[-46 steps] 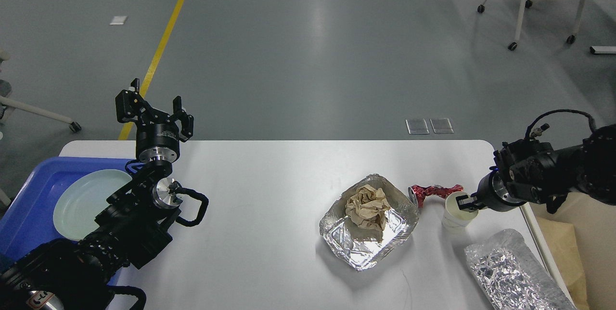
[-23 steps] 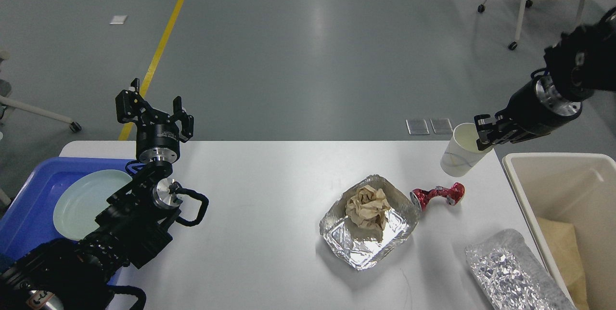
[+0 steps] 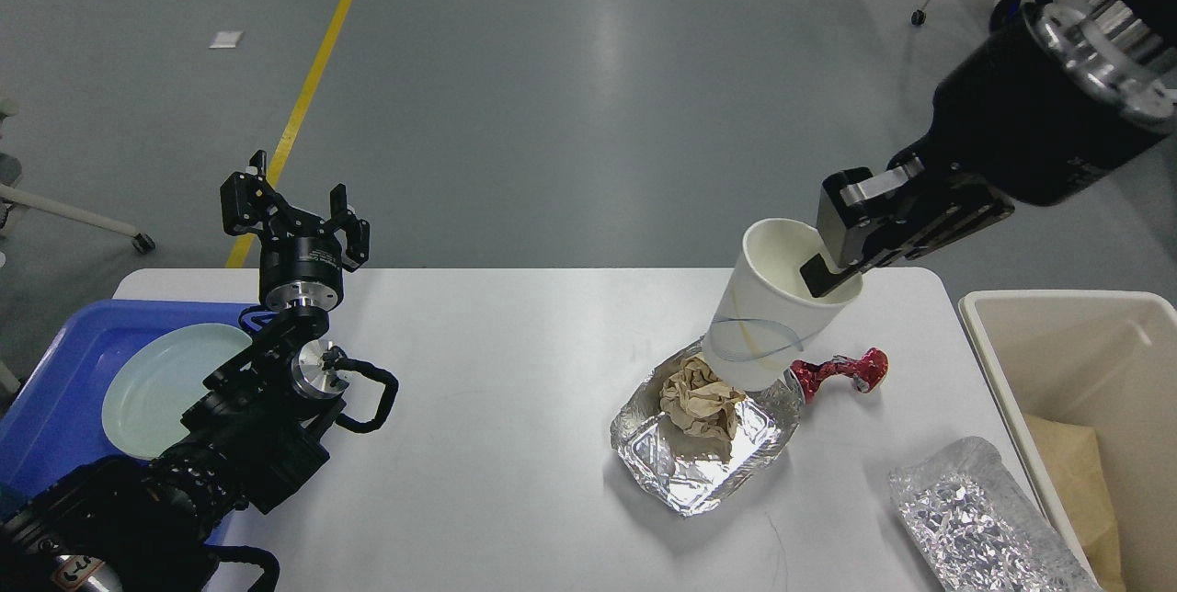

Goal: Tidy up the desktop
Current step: 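Lift the cup and drop it into the white bin, then move the right gripper back toward the red crushed can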

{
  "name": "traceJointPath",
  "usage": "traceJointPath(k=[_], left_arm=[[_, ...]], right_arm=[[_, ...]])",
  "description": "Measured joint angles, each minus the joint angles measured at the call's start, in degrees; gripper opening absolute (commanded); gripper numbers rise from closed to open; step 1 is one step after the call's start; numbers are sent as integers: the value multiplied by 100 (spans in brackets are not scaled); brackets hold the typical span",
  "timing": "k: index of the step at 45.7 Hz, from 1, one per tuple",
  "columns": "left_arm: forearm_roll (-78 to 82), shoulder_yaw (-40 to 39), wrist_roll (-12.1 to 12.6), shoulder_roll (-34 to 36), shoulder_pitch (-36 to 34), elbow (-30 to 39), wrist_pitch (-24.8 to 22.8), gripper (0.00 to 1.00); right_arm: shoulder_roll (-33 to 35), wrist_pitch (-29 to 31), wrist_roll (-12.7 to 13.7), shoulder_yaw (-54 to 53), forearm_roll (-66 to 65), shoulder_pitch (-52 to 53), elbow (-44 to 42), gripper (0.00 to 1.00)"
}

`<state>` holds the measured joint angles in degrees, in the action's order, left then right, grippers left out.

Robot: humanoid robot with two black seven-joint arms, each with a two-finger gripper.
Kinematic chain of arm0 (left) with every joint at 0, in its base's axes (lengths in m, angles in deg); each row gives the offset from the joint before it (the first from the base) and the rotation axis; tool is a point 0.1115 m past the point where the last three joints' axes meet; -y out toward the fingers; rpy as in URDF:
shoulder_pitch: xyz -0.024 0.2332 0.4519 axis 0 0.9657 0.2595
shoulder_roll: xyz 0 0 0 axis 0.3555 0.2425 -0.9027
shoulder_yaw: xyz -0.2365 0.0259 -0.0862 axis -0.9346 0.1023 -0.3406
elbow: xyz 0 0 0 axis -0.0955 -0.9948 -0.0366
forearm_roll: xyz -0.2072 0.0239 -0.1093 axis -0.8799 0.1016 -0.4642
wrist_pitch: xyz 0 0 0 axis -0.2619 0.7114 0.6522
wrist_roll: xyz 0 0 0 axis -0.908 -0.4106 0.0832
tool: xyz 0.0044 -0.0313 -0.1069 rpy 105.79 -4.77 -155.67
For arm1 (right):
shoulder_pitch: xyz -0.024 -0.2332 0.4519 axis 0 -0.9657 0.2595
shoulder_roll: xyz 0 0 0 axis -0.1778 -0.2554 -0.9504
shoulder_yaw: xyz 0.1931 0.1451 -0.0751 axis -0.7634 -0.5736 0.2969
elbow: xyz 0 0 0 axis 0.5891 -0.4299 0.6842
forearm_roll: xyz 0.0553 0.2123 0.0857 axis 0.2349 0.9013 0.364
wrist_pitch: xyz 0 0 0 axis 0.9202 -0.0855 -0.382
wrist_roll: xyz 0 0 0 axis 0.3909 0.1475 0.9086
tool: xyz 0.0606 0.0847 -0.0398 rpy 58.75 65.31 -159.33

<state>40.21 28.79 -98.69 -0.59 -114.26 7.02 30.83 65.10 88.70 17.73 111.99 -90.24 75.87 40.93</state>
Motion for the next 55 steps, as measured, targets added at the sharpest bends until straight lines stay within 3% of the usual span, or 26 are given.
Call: traceJointPath(k=[8,13,22,26,35,37,39,42,45,46,55], left_arm=[[0,0,0,0,0,0,0,100],[0,0,0,0,0,0,0,100],[0,0,0,0,0,0,0,100],[0,0,0,0,0,0,0,100],[0,0,0,0,0,0,0,100],[0,0,0,0,0,0,0,100],[0,0,0,0,0,0,0,100],[0,0,0,0,0,0,0,100],[0,0,0,0,0,0,0,100],[0,0,0,0,0,0,0,100],[0,0,0,0,0,0,0,100]], right_arm=[[-189,-29,68,162,-16,-448,-230,0],[-318,-495,109,583,-199,-1354,-905,0],[-651,-1558,122,1491,-663,-3641,-3271,0],[-716,-1699,118,1736,-686,-4673,-4486,0],[-741,-1758,113,2222,-699,-6285,-6196,0],[-742,-1764,113,2334,-699,-6564,-6435,8],[-742,-1790,112,2433,-694,-6842,-6661,25],[-735,-1875,112,2546,-674,-7235,-6972,56],[-721,-2001,112,2634,-643,-7581,-7257,96],[-713,-2060,112,2670,-632,-7720,-7382,100],[-681,-2384,117,2787,-603,-8561,-8239,100]])
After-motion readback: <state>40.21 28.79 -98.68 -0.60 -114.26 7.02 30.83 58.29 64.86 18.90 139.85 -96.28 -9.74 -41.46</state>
